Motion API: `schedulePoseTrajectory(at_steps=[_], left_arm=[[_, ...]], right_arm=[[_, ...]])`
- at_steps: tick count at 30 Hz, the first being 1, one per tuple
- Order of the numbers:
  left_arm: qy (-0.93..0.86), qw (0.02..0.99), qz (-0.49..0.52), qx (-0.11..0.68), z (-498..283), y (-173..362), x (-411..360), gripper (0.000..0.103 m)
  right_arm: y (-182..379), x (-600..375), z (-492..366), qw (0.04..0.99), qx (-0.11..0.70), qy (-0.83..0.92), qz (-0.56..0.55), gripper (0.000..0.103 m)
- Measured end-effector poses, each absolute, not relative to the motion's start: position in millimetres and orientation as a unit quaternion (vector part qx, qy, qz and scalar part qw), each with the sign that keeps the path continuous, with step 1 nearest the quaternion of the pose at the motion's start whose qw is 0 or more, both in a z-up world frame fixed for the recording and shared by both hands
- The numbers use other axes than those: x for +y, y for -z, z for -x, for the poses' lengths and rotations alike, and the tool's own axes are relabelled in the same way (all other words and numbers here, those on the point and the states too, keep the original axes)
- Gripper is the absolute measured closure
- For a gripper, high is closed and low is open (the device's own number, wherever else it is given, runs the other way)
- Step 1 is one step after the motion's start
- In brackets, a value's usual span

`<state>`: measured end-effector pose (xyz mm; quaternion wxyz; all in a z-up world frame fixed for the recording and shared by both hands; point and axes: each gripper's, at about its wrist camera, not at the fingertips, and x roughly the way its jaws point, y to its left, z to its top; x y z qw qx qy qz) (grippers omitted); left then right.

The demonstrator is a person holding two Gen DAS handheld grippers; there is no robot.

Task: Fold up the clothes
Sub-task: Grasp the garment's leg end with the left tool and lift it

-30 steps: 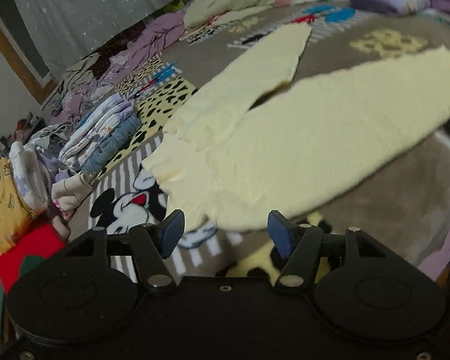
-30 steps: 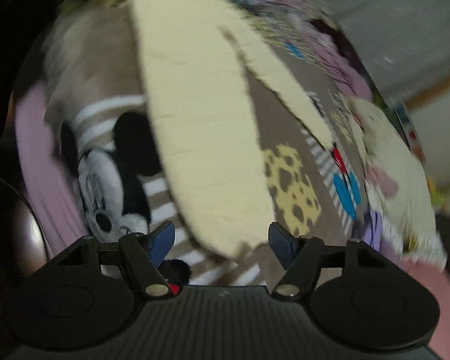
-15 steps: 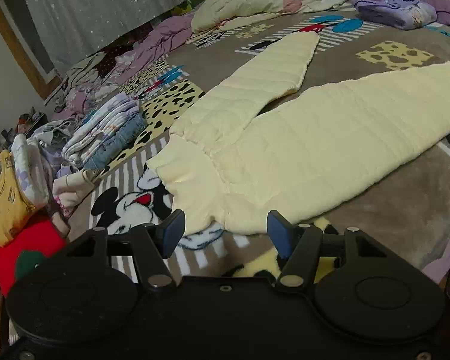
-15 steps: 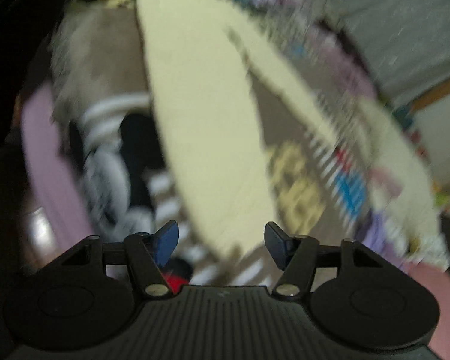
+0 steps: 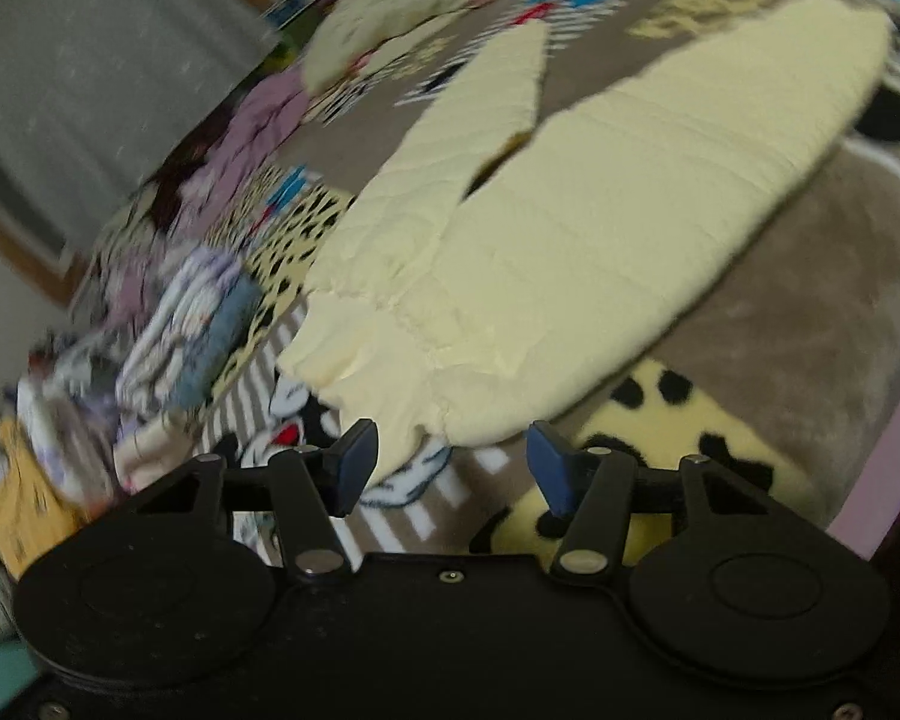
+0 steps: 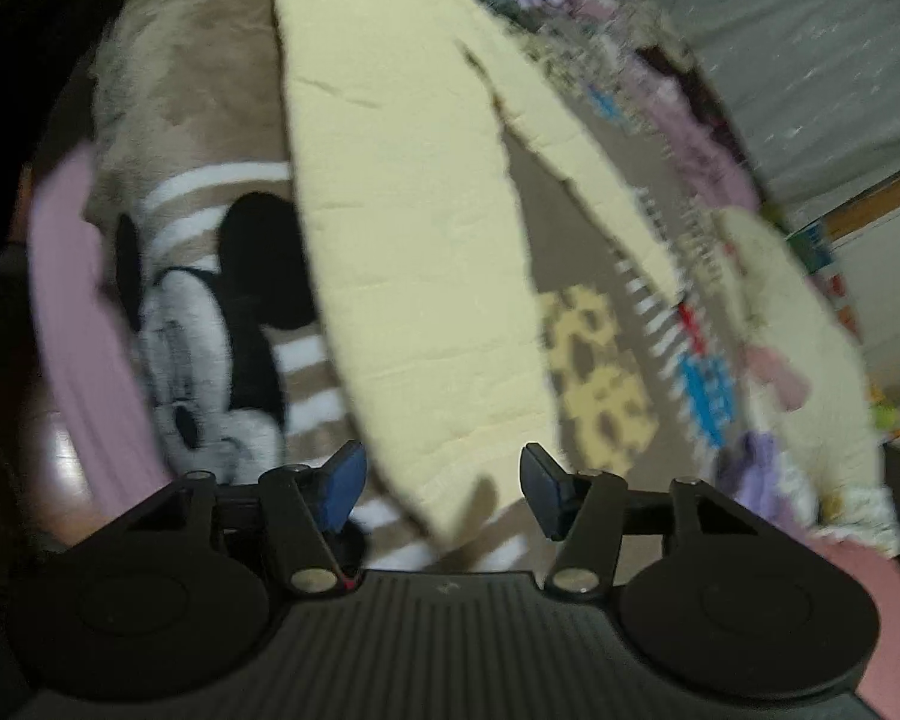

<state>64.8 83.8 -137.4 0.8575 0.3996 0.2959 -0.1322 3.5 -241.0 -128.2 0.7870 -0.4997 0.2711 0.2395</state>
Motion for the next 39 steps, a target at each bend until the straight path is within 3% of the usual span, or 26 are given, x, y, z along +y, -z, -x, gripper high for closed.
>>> schedulePoseTrajectory(at_steps=[10, 11, 12, 13, 14, 21, 31, 39], left_arm=[[0.164, 0.793, -0.519, 0.274, -71.4, 172.9, 71.4, 0.057], [0.168, 0.789, -0.526, 0.270, -71.3, 175.1, 69.7, 0.061], [0.173, 0.785, -0.532, 0.265, -71.2, 177.4, 68.1, 0.076], [0.179, 0.789, -0.524, 0.267, -72.4, 175.0, 68.0, 0.083], [0.178, 0.799, -0.510, 0.265, -73.6, 170.3, 69.8, 0.089], [0.155, 0.886, -0.363, 0.243, -97.7, 122.4, 88.9, 0.095], [0.104, 0.956, -0.146, 0.232, -176.2, 76.0, 112.1, 0.095], [0.073, 0.959, -0.085, 0.259, -247.3, 74.5, 122.5, 0.096]], right_arm=[[159.2, -242.7, 6.8, 0.744, 0.231, -0.241, 0.578, 0.056], [158.7, -243.4, 4.8, 0.746, 0.231, -0.239, 0.577, 0.065], [157.9, -244.1, 2.9, 0.748, 0.235, -0.239, 0.573, 0.072], [157.0, -244.7, 0.9, 0.749, 0.241, -0.241, 0.569, 0.086], [154.5, -245.6, -0.8, 0.752, 0.243, -0.242, 0.563, 0.091], [105.7, -256.7, -32.1, 0.804, 0.226, -0.216, 0.506, 0.093], [39.6, -256.1, -184.9, 0.862, 0.215, -0.170, 0.427, 0.093], [35.9, -236.5, -305.2, 0.876, 0.223, -0.159, 0.396, 0.093]])
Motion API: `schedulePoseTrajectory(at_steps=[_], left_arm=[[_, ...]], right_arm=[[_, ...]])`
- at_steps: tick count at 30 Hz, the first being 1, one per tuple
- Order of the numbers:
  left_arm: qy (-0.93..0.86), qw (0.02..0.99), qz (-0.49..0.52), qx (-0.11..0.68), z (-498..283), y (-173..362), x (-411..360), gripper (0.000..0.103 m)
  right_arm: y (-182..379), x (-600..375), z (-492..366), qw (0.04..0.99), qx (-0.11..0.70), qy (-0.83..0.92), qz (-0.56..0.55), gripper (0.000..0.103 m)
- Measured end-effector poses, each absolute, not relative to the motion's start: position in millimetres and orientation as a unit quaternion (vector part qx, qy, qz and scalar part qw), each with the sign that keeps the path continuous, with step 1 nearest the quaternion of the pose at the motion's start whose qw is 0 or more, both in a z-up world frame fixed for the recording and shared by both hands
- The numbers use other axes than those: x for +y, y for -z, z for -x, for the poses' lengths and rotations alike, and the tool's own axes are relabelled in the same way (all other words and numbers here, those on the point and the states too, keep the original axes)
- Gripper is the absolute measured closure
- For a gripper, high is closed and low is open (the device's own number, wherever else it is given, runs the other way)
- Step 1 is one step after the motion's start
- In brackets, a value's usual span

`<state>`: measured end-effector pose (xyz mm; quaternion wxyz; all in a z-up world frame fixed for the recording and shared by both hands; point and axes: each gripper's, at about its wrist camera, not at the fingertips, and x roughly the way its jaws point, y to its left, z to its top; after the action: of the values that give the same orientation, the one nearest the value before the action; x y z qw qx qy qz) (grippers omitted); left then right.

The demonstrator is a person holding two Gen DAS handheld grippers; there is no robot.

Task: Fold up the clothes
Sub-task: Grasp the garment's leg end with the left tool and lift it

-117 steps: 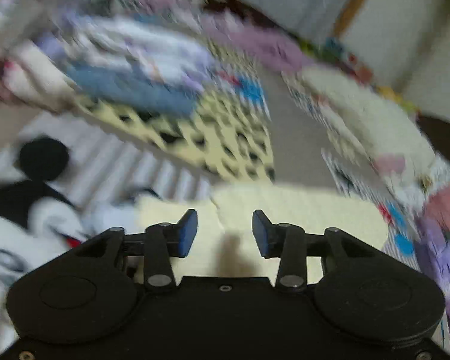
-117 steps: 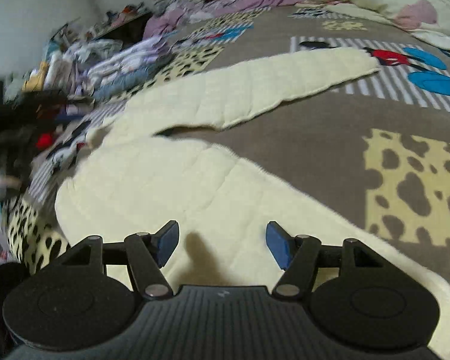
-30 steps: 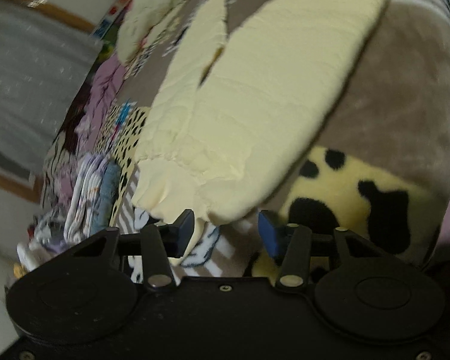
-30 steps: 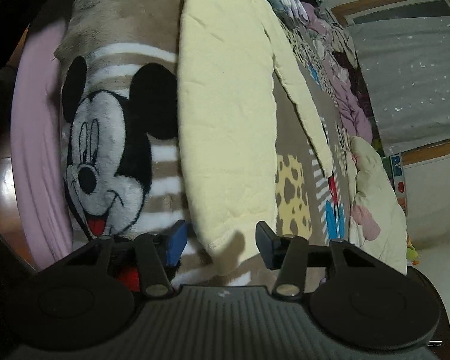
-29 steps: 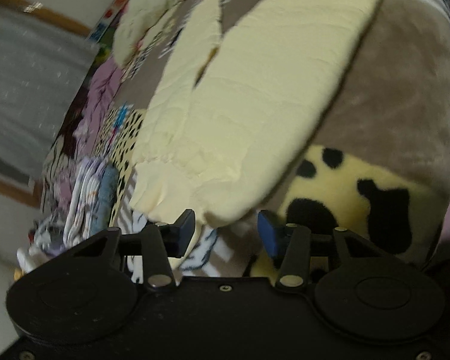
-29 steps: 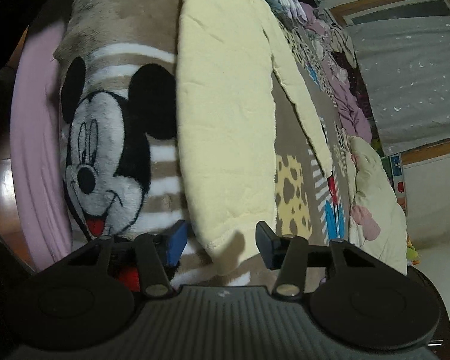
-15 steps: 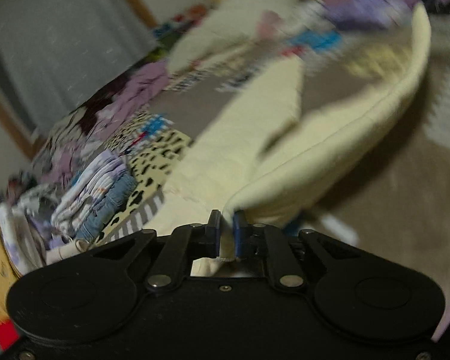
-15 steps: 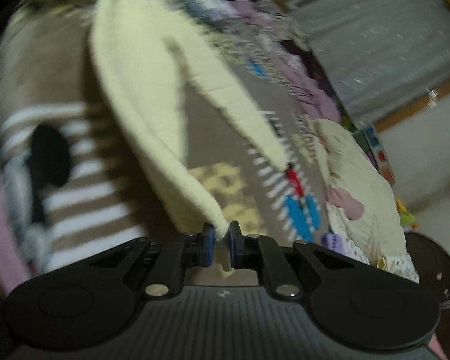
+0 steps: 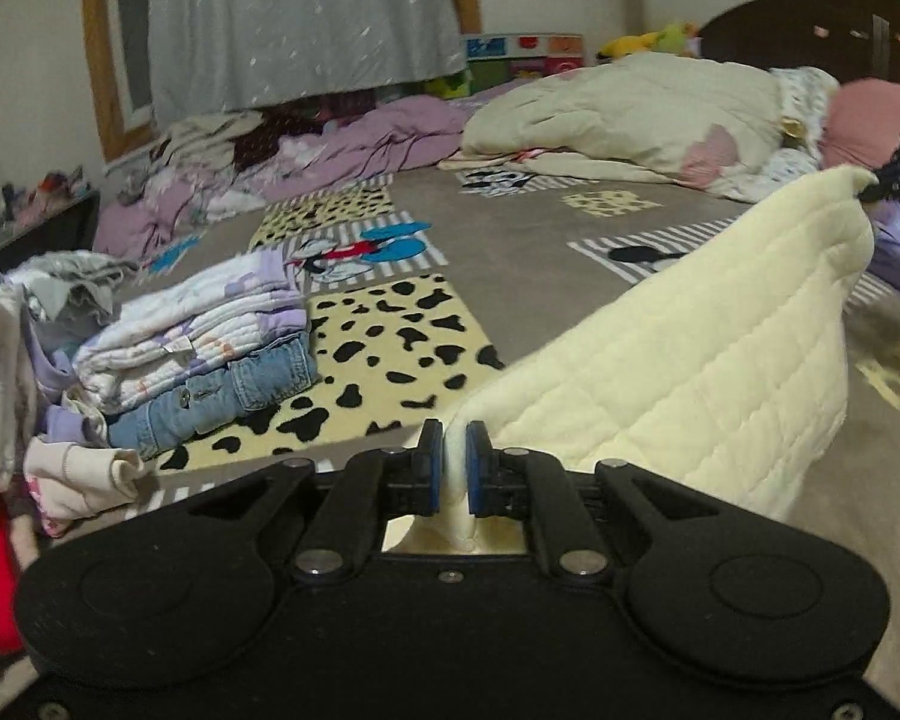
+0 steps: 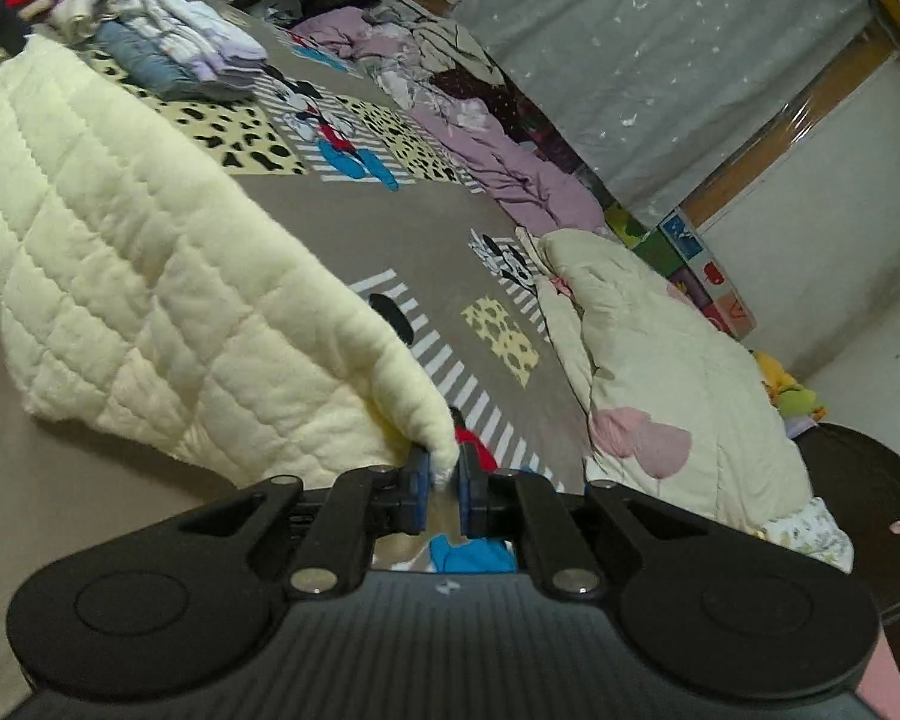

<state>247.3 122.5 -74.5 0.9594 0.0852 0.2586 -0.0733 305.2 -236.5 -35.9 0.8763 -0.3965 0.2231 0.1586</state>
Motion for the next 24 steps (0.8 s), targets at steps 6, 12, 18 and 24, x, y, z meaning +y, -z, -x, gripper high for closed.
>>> schedulePoseTrajectory(at_steps=[6, 12, 18, 24], left_arm=[[0.054, 0.955, -0.053, 0.287, -291.8, 82.3, 127.9, 0.096], [0.041, 0.950, -0.031, 0.309, -322.7, 96.0, 129.7, 0.096], [0.030, 0.943, -0.004, 0.332, -346.5, 112.9, 137.6, 0.096], [0.016, 0.937, 0.017, 0.349, -360.8, 126.3, 144.8, 0.096]], right_arm=[[56.7, -225.7, -378.1, 0.868, 0.264, -0.165, 0.388, 0.093], [77.9, -217.5, -435.5, 0.859, 0.315, -0.169, 0.366, 0.094], [80.8, -207.9, -479.7, 0.853, 0.341, -0.175, 0.355, 0.094], [91.6, -202.5, -513.9, 0.850, 0.375, -0.176, 0.325, 0.093]])
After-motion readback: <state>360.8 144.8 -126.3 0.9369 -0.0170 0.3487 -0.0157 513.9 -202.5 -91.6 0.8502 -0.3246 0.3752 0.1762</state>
